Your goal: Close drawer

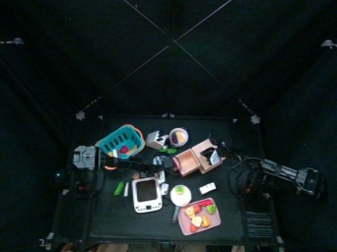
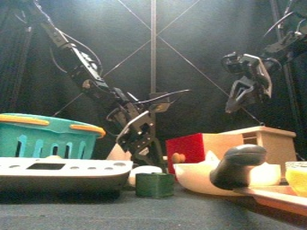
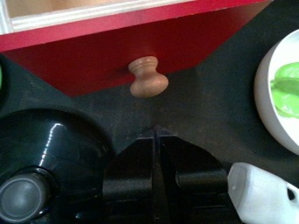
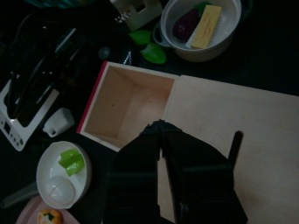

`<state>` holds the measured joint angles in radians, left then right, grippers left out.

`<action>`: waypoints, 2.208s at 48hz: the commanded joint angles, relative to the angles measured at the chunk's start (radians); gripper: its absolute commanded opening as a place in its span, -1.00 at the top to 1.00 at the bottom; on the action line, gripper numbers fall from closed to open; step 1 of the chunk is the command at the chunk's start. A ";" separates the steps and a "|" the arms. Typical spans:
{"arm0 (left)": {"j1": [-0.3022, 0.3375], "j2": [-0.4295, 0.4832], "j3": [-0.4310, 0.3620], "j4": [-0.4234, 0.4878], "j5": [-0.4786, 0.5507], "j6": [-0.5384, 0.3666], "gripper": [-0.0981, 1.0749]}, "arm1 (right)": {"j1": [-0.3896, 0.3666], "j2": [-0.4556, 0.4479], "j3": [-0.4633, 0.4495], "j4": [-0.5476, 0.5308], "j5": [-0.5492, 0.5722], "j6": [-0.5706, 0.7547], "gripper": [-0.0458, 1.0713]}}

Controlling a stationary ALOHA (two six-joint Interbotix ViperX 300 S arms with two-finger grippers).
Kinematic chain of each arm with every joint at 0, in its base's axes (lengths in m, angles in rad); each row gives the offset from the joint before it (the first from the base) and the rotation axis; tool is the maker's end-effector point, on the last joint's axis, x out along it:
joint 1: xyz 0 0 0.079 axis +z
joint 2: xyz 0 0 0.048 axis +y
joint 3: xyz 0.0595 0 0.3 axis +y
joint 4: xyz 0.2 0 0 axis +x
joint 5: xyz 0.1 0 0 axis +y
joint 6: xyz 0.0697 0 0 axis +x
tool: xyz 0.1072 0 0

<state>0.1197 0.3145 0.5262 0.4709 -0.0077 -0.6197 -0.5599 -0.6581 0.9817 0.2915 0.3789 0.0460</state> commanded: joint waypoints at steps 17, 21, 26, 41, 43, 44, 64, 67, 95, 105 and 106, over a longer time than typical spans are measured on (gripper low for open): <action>0.049 -0.060 -0.032 -0.032 -0.011 0.000 0.13 | -0.307 -0.057 0.087 -0.037 0.018 0.000 0.84; 0.058 -0.057 -0.035 -0.032 -0.009 0.000 0.13 | -0.336 -0.058 0.104 -0.044 0.034 0.000 0.84; 0.078 -0.058 -0.037 -0.034 -0.009 0.000 0.13 | -0.360 -0.067 0.103 -0.063 0.048 0.000 0.84; 0.126 -0.058 -0.044 -0.044 -0.011 0.000 0.13 | -0.466 -0.114 0.110 -0.083 0.109 0.002 0.84; 0.130 -0.055 -0.049 -0.044 -0.011 0.000 0.13 | -0.482 -0.106 0.120 -0.083 0.121 0.002 0.84; 0.129 -0.055 -0.054 -0.044 -0.011 0.002 0.13 | -0.486 -0.104 0.124 -0.081 0.124 0.002 0.84; 0.118 -0.002 -0.120 -0.044 -0.011 0.005 0.13 | -0.489 -0.080 0.169 -0.054 0.124 0.000 0.84; 0.118 -0.002 -0.120 -0.044 -0.011 0.005 0.13 | -0.488 -0.080 0.169 -0.051 0.124 0.000 0.84; 0.117 0.005 -0.137 -0.041 -0.011 0.008 0.13 | -0.449 -0.035 0.170 -0.046 0.072 0.000 0.84; 0.103 0.006 -0.137 -0.041 -0.011 0.008 0.13 | -0.416 -0.003 0.170 -0.046 0.054 0.000 0.84; 0.100 0.006 -0.137 -0.041 -0.011 0.008 0.13 | -0.414 -0.002 0.170 -0.046 0.051 0.000 0.84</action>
<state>0.2301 0.3329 0.4188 0.4280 -0.0107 -0.6136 -1.0017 -0.6734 1.1612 0.2408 0.4418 0.0430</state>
